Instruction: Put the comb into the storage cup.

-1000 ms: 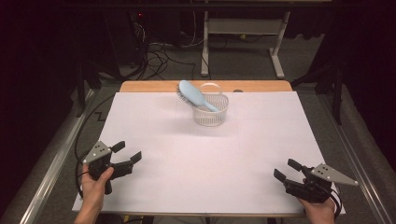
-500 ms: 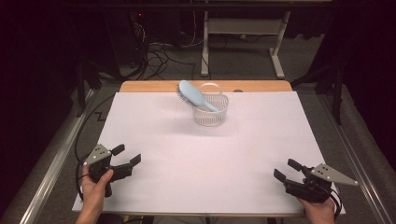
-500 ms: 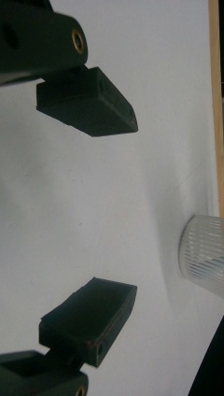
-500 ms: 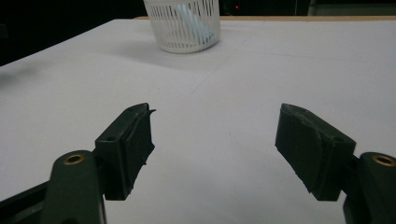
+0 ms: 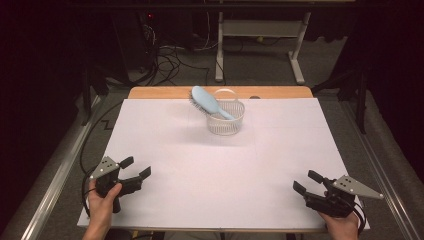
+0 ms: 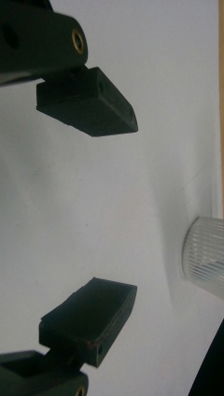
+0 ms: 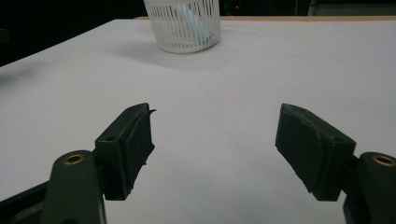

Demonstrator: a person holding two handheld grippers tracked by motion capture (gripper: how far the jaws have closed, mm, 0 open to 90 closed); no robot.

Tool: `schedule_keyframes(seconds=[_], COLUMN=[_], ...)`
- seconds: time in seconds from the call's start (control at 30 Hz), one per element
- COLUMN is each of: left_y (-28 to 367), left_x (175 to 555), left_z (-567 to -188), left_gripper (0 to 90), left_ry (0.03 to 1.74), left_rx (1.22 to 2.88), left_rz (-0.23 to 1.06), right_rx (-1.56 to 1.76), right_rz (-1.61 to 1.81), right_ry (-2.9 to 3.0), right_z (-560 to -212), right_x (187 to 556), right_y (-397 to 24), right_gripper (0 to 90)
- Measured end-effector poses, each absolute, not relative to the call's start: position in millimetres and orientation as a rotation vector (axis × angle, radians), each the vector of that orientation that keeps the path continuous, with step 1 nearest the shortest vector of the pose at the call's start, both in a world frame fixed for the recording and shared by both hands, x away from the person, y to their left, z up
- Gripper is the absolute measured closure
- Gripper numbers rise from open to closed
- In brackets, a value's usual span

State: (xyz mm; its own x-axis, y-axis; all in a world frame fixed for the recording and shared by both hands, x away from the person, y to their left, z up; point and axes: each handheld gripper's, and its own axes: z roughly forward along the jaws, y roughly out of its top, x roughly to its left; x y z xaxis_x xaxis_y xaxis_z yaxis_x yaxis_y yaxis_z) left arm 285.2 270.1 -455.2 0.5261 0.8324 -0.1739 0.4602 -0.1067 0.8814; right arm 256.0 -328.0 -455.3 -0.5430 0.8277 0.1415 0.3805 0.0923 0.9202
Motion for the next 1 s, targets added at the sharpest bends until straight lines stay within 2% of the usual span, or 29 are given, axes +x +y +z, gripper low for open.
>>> schedule_keyframes(seconds=[1.0], left_y=[271.4], left_x=[281.5], left_z=[-469.0], left_gripper=[20.5], left_ry=[1.122], left_rx=[1.754], left_rz=[0.462], right_rx=[1.184], right_rz=[1.448], right_ry=[1.958], right_z=[-455.1], right_x=[255.5], right_y=[-328.1], right_gripper=[28.1])
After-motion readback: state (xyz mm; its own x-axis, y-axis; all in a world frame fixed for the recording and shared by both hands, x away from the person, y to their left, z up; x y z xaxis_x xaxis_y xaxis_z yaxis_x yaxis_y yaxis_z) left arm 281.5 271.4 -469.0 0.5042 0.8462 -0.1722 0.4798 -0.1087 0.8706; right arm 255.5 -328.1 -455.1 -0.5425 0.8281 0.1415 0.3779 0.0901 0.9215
